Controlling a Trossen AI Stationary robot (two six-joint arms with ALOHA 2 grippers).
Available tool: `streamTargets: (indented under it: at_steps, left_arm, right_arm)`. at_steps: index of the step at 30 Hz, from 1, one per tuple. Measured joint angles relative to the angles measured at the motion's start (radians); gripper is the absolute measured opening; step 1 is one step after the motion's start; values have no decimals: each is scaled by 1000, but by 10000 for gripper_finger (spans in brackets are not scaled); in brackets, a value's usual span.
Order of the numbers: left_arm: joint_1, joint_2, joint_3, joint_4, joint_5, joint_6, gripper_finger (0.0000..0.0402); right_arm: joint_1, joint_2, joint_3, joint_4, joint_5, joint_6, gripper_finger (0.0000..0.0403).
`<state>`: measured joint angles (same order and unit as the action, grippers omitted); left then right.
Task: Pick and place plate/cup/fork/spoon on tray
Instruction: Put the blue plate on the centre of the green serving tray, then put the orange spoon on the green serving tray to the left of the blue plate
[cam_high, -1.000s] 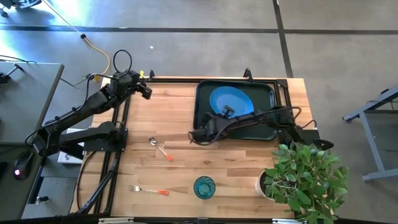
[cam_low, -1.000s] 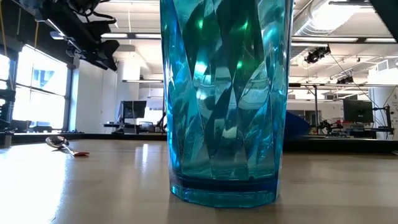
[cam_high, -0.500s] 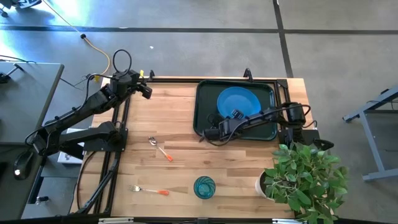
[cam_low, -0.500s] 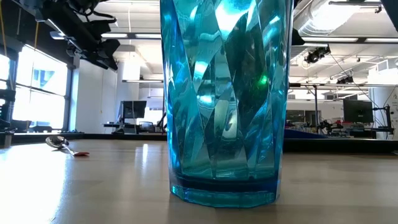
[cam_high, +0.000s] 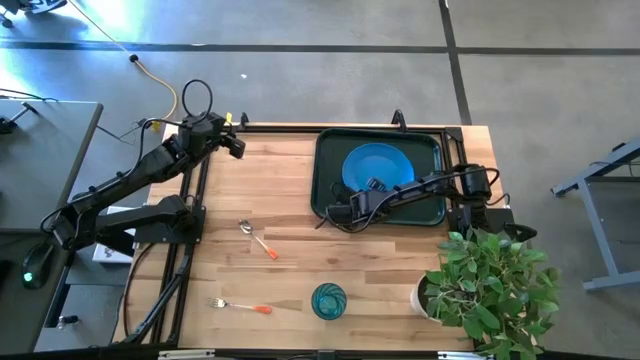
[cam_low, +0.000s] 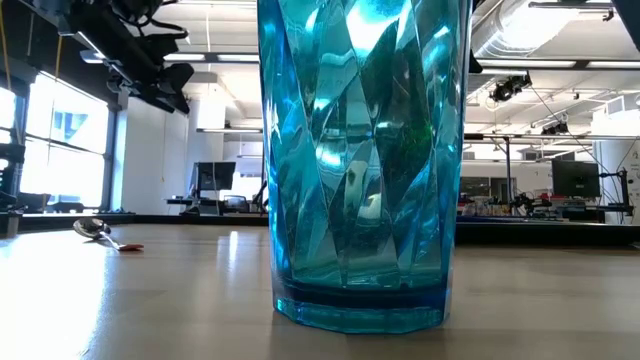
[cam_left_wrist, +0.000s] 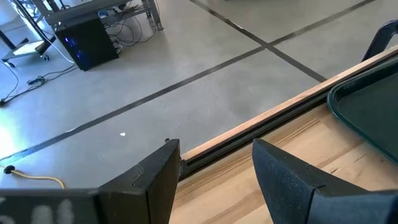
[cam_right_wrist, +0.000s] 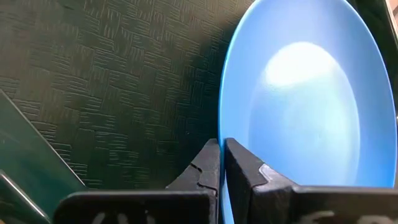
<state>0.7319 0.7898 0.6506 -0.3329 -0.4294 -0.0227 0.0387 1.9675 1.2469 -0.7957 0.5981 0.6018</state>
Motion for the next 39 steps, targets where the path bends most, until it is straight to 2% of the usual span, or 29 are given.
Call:
streamTargets:
  at_steps: [5,11,15,22,27,29,32,39]
  left_arm:
    - [1,0,0,1,-1,1,193]
    - [1,30,0,9,-29,24,193]
    - [1,65,0,37,-30,25,193]
    - [0,111,0,76,-24,26,193]
    - [-10,111,0,131,109,25,193]
    - [-25,109,0,154,161,27,193]
    - [-53,109,0,191,189,36,193]
    - [-97,54,0,213,213,114,193]
  right_arm:
    - [-7,0,0,19,45,12,18]
    - [-25,1,1,95,40,-5,81]
    - [-18,1,1,103,82,-3,121]
    - [-17,1,48,126,107,-81,157]
    - [-21,1,155,204,140,-239,156]
    - [-21,1,205,223,110,-303,156]
    - [-25,1,263,288,1,-357,156]
    - [-44,4,277,537,-425,-402,156]
